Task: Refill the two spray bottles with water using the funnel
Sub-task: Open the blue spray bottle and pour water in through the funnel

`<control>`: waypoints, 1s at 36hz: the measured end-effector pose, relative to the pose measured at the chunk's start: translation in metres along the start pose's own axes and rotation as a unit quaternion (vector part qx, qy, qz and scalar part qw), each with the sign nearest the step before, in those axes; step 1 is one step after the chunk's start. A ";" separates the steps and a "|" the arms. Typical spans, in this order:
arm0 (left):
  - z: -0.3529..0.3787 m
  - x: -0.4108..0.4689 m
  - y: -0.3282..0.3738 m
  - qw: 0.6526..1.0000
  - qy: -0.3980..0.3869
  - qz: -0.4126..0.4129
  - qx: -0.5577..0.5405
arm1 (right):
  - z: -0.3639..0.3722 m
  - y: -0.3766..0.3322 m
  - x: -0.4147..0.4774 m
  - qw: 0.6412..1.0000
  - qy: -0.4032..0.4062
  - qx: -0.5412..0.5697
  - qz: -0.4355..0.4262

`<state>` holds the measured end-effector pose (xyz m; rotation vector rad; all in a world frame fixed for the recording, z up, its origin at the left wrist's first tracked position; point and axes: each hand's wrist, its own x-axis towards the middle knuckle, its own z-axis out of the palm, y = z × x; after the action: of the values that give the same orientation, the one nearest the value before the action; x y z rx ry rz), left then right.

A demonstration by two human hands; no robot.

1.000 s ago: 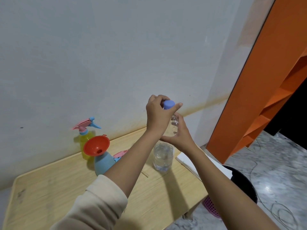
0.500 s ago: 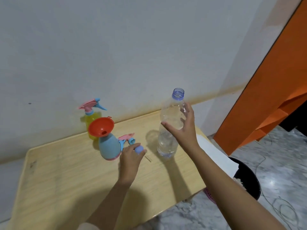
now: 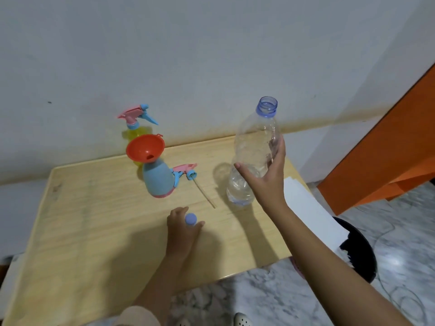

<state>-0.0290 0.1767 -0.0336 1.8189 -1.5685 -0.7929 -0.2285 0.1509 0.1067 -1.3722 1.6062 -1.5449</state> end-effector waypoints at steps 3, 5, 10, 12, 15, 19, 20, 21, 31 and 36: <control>-0.002 -0.004 0.020 0.997 0.046 0.050 -0.046 | -0.006 0.012 -0.005 1.000 -0.020 -0.004 0.006; -0.007 -0.003 0.050 0.983 0.077 0.109 -0.124 | -0.011 0.025 -0.007 0.999 -0.044 -0.008 0.012; -0.026 0.005 0.150 0.938 -0.016 0.190 -0.291 | -0.015 0.053 -0.004 0.994 -0.104 -0.024 0.034; -0.028 0.010 0.177 0.938 -0.056 0.222 -0.260 | -0.012 0.055 0.001 0.993 -0.114 -0.006 0.038; -0.027 0.017 0.200 0.949 -0.063 0.235 -0.202 | -0.004 0.055 0.011 0.993 -0.117 -0.009 0.004; -0.030 0.022 0.200 0.954 -0.042 0.202 -0.216 | 0.004 0.051 0.018 0.992 -0.116 -0.052 -0.019; -0.032 0.023 0.197 0.955 -0.034 0.196 -0.221 | 0.005 0.049 0.019 0.990 -0.124 -0.065 -0.021; -0.035 0.024 0.192 0.955 -0.025 0.186 -0.230 | 0.007 0.047 0.019 0.987 -0.131 -0.085 -0.030; -0.050 0.020 0.148 0.890 0.060 0.047 -0.449 | 0.012 0.002 0.024 0.903 -0.299 -0.281 -0.125; -0.040 0.016 0.139 0.860 0.067 0.001 -0.505 | 0.007 -0.015 0.028 0.844 -0.348 -0.388 -0.130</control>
<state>-0.0838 0.1467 0.0979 1.0410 -0.7690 -1.1597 -0.2277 0.1254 0.1267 -2.3025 1.6192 -0.3120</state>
